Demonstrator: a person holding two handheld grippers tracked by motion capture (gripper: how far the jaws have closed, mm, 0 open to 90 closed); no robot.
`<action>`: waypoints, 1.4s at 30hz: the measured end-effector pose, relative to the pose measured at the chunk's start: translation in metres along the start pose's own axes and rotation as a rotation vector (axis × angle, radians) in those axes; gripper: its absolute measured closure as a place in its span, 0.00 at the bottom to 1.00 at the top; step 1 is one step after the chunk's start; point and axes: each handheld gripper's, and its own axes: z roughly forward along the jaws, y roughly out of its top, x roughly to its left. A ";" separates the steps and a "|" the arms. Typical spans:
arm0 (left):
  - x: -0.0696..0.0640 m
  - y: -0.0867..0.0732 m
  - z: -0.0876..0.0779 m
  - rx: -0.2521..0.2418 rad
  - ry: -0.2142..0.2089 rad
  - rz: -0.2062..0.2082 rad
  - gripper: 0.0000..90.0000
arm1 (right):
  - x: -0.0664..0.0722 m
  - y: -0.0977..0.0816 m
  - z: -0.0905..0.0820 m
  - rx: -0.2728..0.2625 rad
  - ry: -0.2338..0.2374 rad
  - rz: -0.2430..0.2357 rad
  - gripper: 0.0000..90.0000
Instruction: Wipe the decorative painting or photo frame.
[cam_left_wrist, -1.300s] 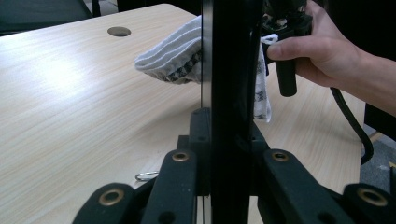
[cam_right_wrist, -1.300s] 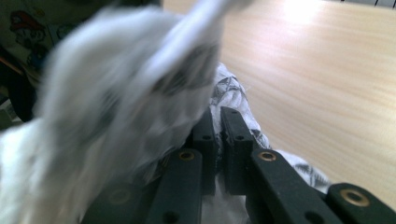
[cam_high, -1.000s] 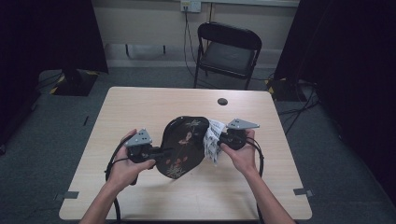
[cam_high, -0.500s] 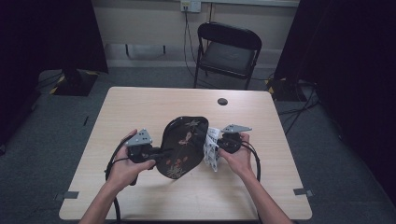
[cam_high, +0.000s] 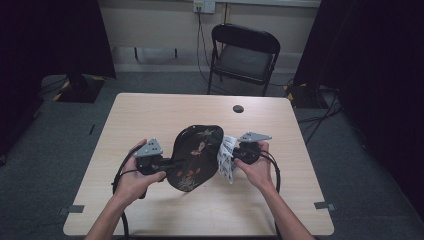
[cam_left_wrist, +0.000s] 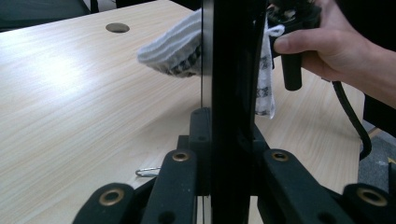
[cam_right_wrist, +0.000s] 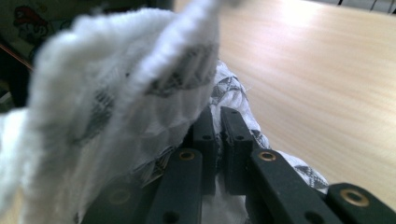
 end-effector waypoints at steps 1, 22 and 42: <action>0.000 0.000 0.000 -0.001 0.002 -0.001 0.90 | 0.000 -0.001 0.001 0.001 0.001 0.003 0.96; 0.000 -0.001 -0.002 0.004 0.005 -0.001 0.90 | -0.002 -0.021 0.018 0.114 0.001 0.001 0.96; 0.001 -0.001 -0.001 -0.004 0.000 -0.005 0.90 | -0.003 -0.031 0.022 0.175 0.039 0.020 0.96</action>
